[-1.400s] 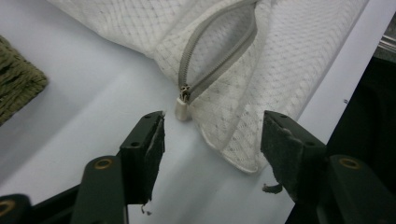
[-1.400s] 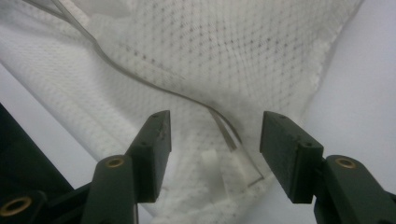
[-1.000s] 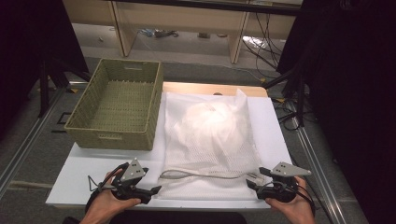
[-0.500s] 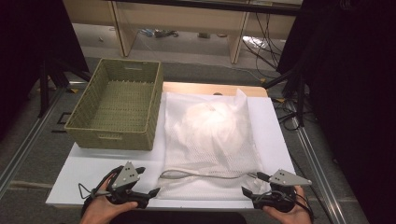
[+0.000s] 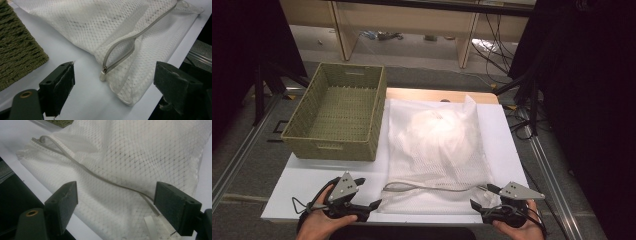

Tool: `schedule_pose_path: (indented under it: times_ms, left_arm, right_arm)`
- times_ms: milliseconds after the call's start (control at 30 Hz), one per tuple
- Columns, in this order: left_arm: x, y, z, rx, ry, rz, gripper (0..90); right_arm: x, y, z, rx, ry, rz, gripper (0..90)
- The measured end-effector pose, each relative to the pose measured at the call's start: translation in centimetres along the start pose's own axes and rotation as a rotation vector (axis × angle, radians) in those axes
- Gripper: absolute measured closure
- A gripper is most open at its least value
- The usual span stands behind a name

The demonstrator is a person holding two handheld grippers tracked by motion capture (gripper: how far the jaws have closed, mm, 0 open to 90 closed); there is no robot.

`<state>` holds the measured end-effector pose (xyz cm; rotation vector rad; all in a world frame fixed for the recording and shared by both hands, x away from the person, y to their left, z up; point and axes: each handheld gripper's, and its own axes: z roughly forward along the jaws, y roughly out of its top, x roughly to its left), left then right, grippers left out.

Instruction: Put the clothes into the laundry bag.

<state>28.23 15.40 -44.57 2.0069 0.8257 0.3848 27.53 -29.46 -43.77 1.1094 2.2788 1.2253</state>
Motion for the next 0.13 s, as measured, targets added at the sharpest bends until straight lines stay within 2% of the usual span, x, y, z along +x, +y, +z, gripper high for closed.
schedule_pose_path:
  times_ms: [33,67,133]
  left_arm:
    - [0.03,0.01,-0.01,-0.001,0.001,0.000,16.8]
    - [0.07,0.02,0.00,-0.004,-0.002,0.000,16.8]
    - [0.14,0.01,-0.04,-0.004,-0.003,-0.003,16.8]
  right_arm:
    - [-0.06,0.02,0.03,-0.002,0.003,-0.007,20.6]
    - [0.00,0.05,-0.09,0.000,-0.025,-0.010,20.6]
    - [-0.04,0.01,0.07,-0.012,-0.030,-0.012,20.6]
